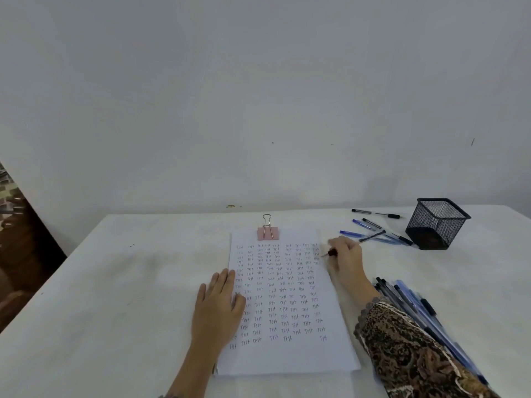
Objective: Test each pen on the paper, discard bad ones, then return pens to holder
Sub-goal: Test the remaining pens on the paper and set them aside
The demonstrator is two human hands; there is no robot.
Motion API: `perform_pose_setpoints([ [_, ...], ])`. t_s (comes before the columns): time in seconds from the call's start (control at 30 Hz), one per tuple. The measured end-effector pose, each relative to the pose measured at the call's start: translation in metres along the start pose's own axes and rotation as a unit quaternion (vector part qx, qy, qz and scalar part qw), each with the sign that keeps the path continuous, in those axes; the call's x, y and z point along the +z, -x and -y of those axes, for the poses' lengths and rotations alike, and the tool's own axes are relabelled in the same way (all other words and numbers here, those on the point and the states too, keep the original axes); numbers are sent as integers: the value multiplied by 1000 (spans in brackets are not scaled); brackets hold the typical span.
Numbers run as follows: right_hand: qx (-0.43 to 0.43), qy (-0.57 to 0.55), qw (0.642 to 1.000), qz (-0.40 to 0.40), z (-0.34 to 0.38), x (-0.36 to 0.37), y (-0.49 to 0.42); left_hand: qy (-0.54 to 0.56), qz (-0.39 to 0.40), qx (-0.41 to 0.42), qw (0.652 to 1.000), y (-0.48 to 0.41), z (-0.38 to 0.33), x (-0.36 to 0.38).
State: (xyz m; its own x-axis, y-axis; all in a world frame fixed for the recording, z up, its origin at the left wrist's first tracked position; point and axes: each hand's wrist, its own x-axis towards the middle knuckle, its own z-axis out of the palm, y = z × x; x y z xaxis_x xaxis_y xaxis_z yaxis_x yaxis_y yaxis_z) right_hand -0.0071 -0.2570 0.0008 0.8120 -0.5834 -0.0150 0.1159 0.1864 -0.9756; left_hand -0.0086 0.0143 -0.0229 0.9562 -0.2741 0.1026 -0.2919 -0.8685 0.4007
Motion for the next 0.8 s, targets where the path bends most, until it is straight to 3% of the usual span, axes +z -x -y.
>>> perform_pose_setpoints([
  [0.1, 61, -41, 997, 5, 14, -4, 3, 4, -3, -3, 1000, 0, -1, 0],
  [0.3, 12, 120, 992, 37, 23, 13, 42, 2, -5, 3, 1000, -1, -1, 0],
  [0.47, 31, 2, 1000, -6, 23, 11, 65, -5, -3, 6, 1000, -2, 0, 0],
  [0.6, 20, 128, 990, -60, 13, 12, 80, -11, 3, 8, 1000, -1, 0, 0],
  [0.8, 32, 288, 956, -33, 25, -3, 89, -6, 16, 3, 1000, 1, -3, -4],
])
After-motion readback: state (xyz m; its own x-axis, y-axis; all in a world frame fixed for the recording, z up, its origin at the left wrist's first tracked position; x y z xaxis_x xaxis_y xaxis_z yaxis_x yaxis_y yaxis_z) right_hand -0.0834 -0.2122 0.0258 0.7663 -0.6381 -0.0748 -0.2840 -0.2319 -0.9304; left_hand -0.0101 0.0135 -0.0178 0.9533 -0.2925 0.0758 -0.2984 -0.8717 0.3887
